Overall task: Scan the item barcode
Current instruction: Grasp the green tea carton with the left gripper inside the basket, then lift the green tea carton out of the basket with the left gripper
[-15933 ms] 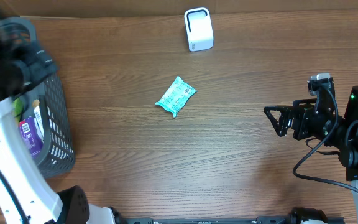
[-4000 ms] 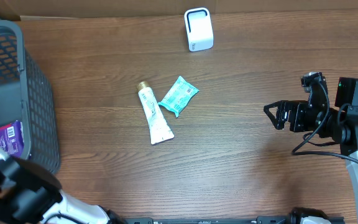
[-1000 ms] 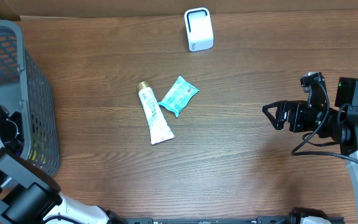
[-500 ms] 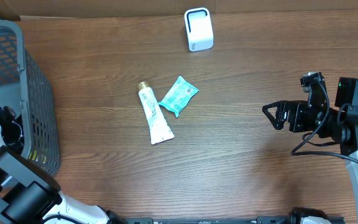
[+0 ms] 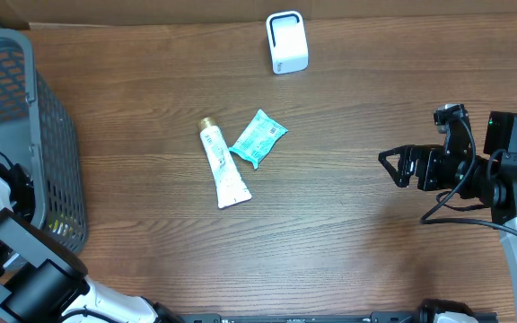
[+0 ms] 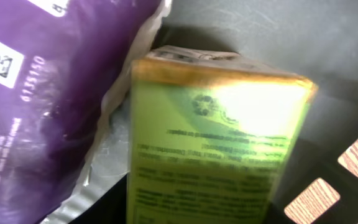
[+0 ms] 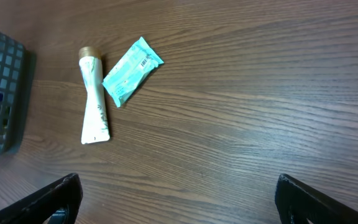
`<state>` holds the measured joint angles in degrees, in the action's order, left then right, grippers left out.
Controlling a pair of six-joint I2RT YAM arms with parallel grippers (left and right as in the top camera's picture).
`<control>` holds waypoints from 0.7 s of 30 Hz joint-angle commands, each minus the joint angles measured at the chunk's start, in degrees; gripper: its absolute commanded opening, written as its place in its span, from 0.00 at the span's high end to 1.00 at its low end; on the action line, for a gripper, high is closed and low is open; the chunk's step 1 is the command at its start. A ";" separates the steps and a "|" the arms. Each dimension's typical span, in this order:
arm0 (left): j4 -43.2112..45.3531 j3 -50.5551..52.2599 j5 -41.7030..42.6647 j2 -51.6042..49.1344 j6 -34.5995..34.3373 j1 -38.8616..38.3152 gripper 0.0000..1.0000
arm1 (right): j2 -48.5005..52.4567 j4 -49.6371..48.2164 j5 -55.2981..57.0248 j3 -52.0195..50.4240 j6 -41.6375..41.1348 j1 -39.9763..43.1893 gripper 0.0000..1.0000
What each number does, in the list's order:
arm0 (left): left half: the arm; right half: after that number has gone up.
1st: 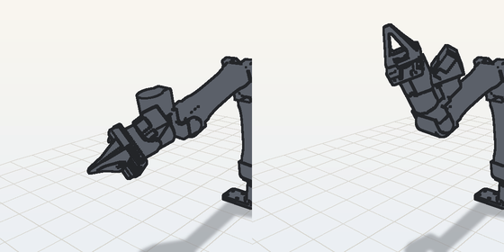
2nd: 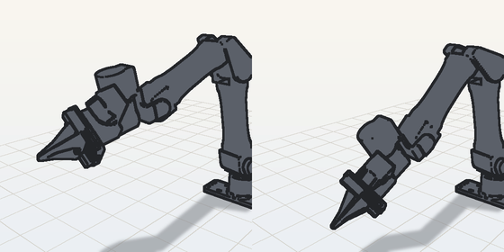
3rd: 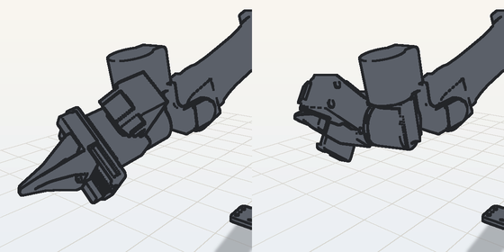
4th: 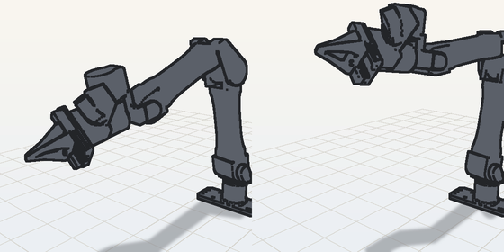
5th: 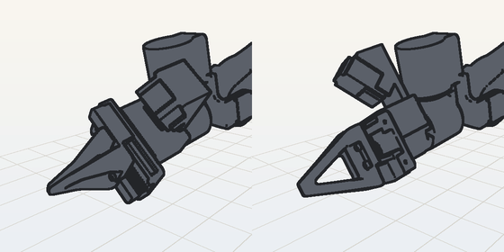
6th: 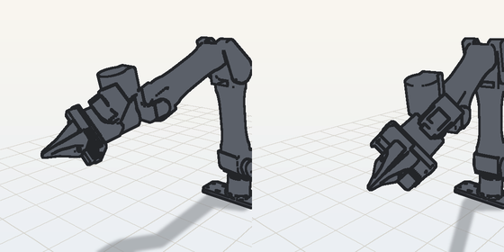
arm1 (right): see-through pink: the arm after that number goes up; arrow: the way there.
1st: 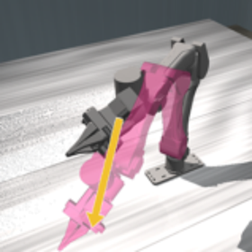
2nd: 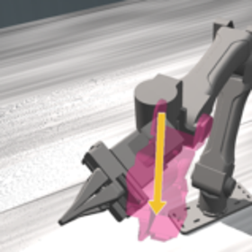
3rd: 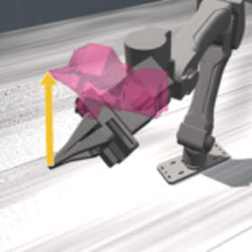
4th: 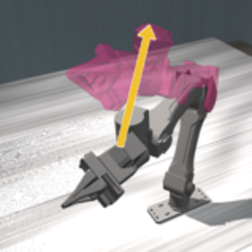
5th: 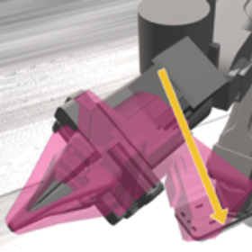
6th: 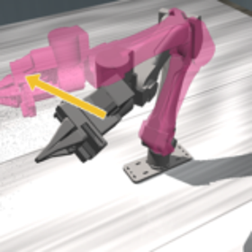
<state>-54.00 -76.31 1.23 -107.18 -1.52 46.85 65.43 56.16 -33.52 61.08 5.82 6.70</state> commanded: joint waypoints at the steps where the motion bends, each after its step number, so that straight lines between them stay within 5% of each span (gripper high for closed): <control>1: 0.28 0.13 -0.07 -1.07 -2.40 -0.39 0.69 | -0.15 -0.37 -0.87 1.14 0.24 -0.31 0.00; 10: -3.39 -4.94 2.10 -1.05 -3.72 -0.39 0.80 | -0.15 -0.37 -0.90 1.14 0.22 -0.31 0.00; 21: -15.04 -26.36 12.04 -1.05 -3.89 -0.39 0.80 | -0.15 -0.37 -0.90 1.14 0.22 -0.31 0.00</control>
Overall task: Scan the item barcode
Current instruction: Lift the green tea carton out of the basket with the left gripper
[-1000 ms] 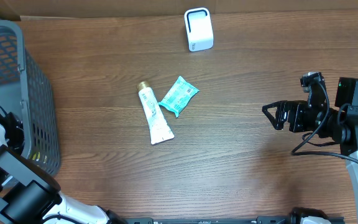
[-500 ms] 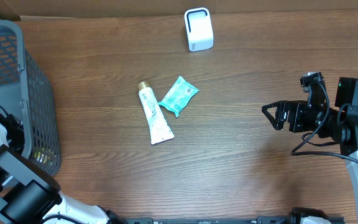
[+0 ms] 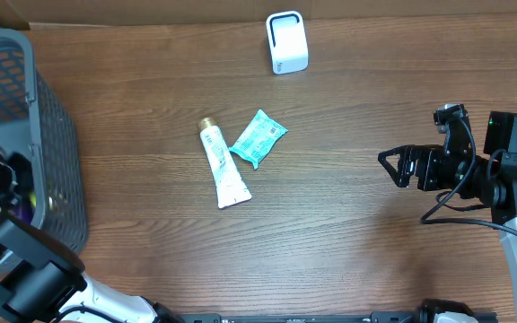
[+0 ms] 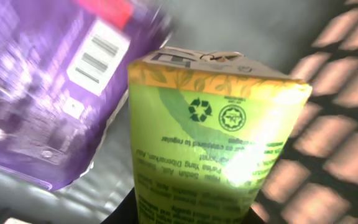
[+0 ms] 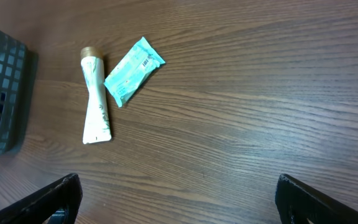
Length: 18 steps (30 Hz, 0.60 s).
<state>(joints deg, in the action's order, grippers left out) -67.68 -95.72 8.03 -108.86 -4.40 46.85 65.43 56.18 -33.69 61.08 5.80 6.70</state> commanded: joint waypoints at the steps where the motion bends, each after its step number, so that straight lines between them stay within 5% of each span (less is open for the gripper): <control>1: -2.54 -9.55 5.86 0.63 -1.07 -0.39 0.80 | -0.15 -0.37 -0.72 1.14 0.24 -0.31 0.00; 18: -19.19 -49.90 16.63 1.40 -3.52 -2.51 0.78 | -0.15 -0.37 -0.70 1.14 0.26 -0.31 0.00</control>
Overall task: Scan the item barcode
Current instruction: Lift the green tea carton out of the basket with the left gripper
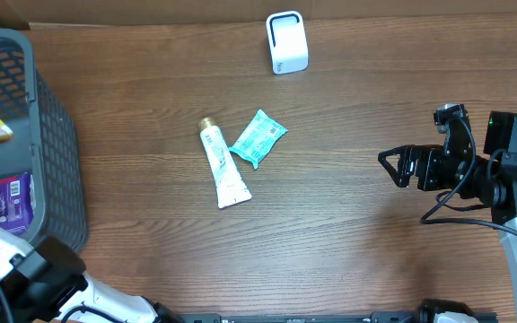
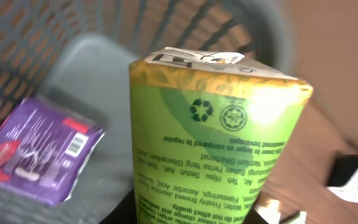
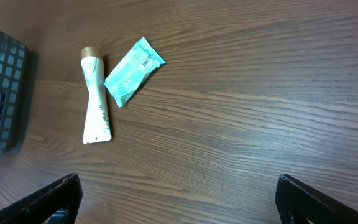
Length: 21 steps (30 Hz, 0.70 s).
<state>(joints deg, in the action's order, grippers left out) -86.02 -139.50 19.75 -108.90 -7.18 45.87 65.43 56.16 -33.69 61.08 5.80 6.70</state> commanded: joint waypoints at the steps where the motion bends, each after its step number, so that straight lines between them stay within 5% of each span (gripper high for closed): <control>1: -1.38 -7.61 5.46 1.79 -0.74 -2.14 0.78 | -0.15 -0.35 -0.70 1.14 0.26 -0.31 0.00; 21: -10.78 -7.21 3.87 5.05 0.68 -37.57 0.80 | -0.15 -0.13 -1.14 1.14 0.22 -0.33 0.00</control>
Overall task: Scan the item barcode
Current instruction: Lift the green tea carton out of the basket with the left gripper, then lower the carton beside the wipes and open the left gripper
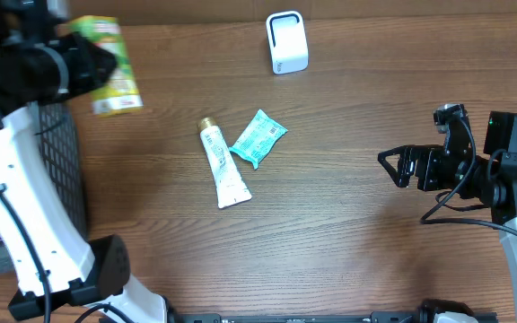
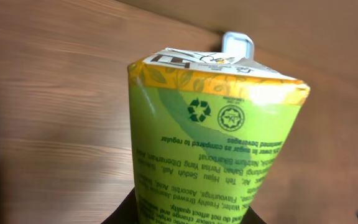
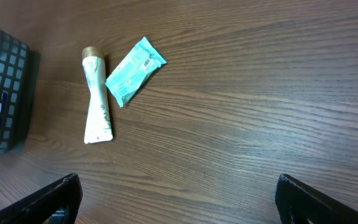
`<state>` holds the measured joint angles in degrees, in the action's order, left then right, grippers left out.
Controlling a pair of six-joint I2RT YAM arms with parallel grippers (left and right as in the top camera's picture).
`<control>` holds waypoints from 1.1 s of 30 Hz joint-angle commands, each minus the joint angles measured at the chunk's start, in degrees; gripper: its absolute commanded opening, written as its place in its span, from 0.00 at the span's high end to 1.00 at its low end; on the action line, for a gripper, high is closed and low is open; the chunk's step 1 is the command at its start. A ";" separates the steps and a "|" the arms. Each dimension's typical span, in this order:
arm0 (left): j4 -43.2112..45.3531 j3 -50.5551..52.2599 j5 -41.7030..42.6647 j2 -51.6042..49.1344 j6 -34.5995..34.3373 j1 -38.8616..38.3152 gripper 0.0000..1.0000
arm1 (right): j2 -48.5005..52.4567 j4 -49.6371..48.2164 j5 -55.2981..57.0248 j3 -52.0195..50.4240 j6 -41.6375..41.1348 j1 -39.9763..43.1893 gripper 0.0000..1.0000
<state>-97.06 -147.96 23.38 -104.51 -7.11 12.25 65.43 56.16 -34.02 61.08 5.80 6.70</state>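
Note:
My left gripper [image 1: 83, 63] is shut on a green and yellow drink carton [image 1: 108, 79], held in the air above the table's far left, just right of the basket. The carton [image 2: 210, 130] fills the left wrist view, with the white barcode scanner [image 2: 237, 43] showing past its top. The scanner [image 1: 286, 41] stands at the table's far edge, centre. My right gripper [image 1: 393, 167] hovers open at the right, nothing between its fingers [image 3: 55, 196].
A cream tube [image 1: 222, 165] and a teal packet [image 1: 258, 137] lie side by side mid-table. The grey mesh basket [image 1: 61, 170] stands at the left edge, a purple packet inside it.
My left gripper has moved from above the basket to the right and farther back, over the table, still holding the carton. The right arm has not moved.
My left gripper was down in the basket, shut on the green carton beside the purple packet. Then the carton was raised off the basket floor, then held above the basket. Now it hangs over the table toward the scanner. The right gripper stayed open and still throughout.

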 commanded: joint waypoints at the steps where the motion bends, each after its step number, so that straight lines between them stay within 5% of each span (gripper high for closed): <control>1: 0.31 2.40 -0.48 0.55 0.61 -6.01 0.80 | -0.15 -0.11 -0.81 1.14 0.22 -0.31 0.00; 9: 4.68 17.86 -4.37 -0.11 -2.27 -20.44 0.81 | -0.15 -0.15 -0.81 1.14 0.22 -0.31 0.00; 24: 38.29 56.87 -4.74 -0.11 -14.60 -38.10 0.81 | -0.15 0.09 -0.79 1.14 0.24 -0.31 0.00; 33: 53.88 74.84 -13.81 -0.11 -20.83 -43.10 0.81 | -0.15 0.13 -0.81 1.14 0.22 -0.33 0.00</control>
<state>-45.21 -76.07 12.95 -105.16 -24.77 -30.09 65.43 56.58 -34.28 61.08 5.80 6.70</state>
